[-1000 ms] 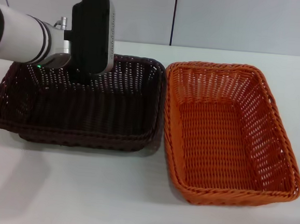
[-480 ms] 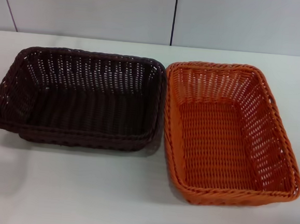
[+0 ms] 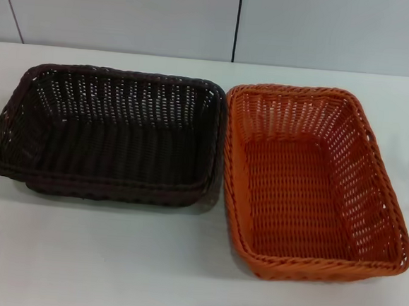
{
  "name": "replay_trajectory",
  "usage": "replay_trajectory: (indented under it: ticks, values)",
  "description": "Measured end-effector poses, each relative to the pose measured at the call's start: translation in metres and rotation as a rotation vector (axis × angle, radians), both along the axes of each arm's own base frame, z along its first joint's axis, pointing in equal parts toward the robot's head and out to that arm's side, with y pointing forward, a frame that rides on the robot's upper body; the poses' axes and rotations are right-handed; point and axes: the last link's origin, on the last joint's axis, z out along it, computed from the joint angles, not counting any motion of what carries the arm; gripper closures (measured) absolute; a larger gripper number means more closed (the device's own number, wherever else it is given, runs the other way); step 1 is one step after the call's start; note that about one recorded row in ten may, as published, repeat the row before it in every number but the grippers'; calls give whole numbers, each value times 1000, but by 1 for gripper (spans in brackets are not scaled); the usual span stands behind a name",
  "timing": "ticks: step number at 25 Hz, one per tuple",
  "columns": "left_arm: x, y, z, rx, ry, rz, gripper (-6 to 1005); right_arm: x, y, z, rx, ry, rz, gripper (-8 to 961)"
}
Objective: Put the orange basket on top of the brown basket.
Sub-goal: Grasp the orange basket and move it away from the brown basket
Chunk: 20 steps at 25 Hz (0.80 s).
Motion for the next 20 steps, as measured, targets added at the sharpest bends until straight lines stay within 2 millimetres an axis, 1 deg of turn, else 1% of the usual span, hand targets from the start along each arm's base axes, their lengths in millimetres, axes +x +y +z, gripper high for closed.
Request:
replay_trajectory:
  ticks: [1, 2, 3, 4, 5, 6, 7, 8, 9, 10, 11, 12, 13, 14, 17, 18, 19, 20]
  values:
    - [0, 0, 0, 0, 0, 0, 221, -11, 7, -1, -58, 0, 21, 123]
    - [-20, -8, -6, -2, -25, 49, 220, -22, 12, 0, -112, -3, 40, 123]
    - [-20, -8, -6, -2, -25, 49, 219, -46, 24, 3, -245, -27, 71, 123]
    - [-54, -25, -17, -22, -75, 124, 217, -46, 24, 3, -245, -27, 71, 123]
    - [-54, -25, -17, -22, -75, 124, 216, -73, 35, 8, -383, -63, 82, 123]
    - [-54, -25, -17, -22, -75, 124, 215, -84, 38, 10, -455, -91, 72, 123]
    - [-83, -36, -28, -22, -100, 209, 214, -104, 40, 18, -571, -150, 50, 124]
    - [-83, -36, -28, -22, -100, 209, 214, -104, 40, 18, -571, -150, 50, 124]
    - [-86, -36, -30, -30, -102, 225, 214, -118, 38, 26, -676, -216, 15, 124]
    - [-86, -36, -30, -30, -102, 225, 214, -118, 38, 26, -676, -216, 15, 124]
    - [-86, -36, -30, -30, -102, 225, 214, -127, 35, 32, -726, -259, 7, 124]
    - [-90, -36, -32, -37, -102, 242, 214, -127, 35, 32, -726, -259, 7, 124]
    - [-95, -36, -36, -50, -102, 267, 214, -137, 27, 40, -823, -330, -2, 124]
    - [-95, -36, -36, -50, -102, 267, 214, -137, 27, 40, -823, -330, -2, 124]
    - [-102, -34, -40, -64, -115, 303, 214, -144, 10, 51, -982, -422, 23, 123]
    - [-104, -33, -40, -69, -124, 315, 215, -148, -3, 57, -1088, -461, 71, 123]
    - [-105, -33, -41, -71, -131, 323, 215, -148, -3, 57, -1088, -461, 71, 123]
    - [-106, -32, -41, -74, -136, 330, 215, -149, -8, 60, -1134, -480, 92, 123]
